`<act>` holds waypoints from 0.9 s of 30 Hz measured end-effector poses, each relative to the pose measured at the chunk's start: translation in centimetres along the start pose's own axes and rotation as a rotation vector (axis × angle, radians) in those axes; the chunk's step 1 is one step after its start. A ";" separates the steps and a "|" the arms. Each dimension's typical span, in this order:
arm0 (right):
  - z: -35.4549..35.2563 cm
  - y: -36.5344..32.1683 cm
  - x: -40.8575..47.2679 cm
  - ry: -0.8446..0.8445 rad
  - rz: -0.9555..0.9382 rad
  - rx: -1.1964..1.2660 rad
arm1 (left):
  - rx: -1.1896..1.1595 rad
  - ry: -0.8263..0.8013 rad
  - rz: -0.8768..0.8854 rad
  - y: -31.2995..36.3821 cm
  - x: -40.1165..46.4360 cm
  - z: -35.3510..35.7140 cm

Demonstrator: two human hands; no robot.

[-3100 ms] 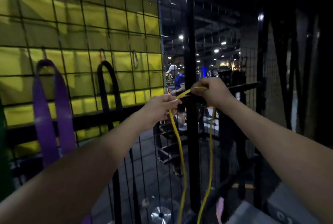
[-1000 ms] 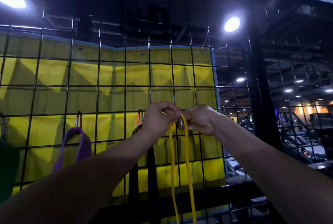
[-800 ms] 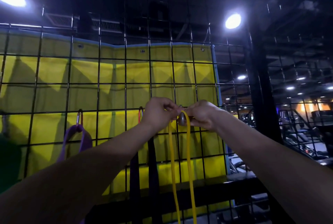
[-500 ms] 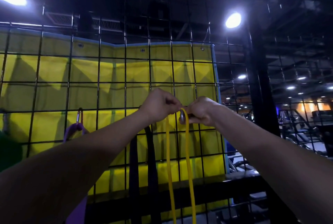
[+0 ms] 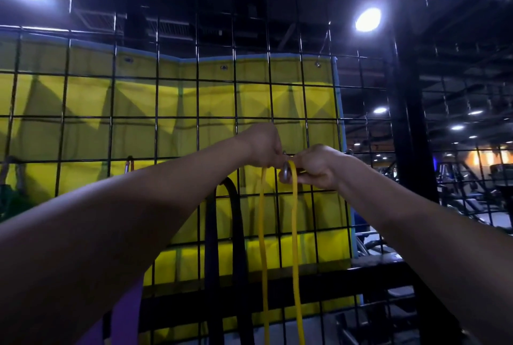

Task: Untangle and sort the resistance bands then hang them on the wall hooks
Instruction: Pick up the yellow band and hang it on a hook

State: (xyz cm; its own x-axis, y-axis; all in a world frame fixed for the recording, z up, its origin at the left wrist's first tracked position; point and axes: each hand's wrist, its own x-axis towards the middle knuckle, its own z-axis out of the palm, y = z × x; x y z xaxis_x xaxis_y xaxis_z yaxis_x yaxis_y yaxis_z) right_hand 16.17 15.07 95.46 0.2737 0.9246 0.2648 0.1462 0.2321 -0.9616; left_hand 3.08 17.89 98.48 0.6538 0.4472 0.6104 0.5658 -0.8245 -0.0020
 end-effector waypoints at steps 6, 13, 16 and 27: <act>-0.1 -0.1 -0.6 -0.034 0.027 -0.020 | 0.094 -0.063 0.062 0.7 -0.5 -0.2; -0.5 -0.2 -0.5 -0.088 0.074 0.089 | 0.147 -0.157 0.117 0.2 -1.1 0.0; -0.5 -0.3 -0.7 -0.090 0.078 0.082 | 0.210 -0.140 0.147 0.2 -1.5 0.3; -0.3 -0.3 -0.9 -0.074 0.057 0.072 | 0.296 -0.072 0.099 -0.6 -1.8 1.5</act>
State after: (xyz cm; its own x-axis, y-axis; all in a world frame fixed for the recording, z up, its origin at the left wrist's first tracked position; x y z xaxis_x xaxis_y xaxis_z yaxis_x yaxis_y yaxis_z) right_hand 16.14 14.13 95.54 0.2081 0.9561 0.2064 0.0633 0.1974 -0.9783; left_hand 2.31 18.11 96.24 0.7410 0.4017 0.5381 0.6122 -0.7333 -0.2956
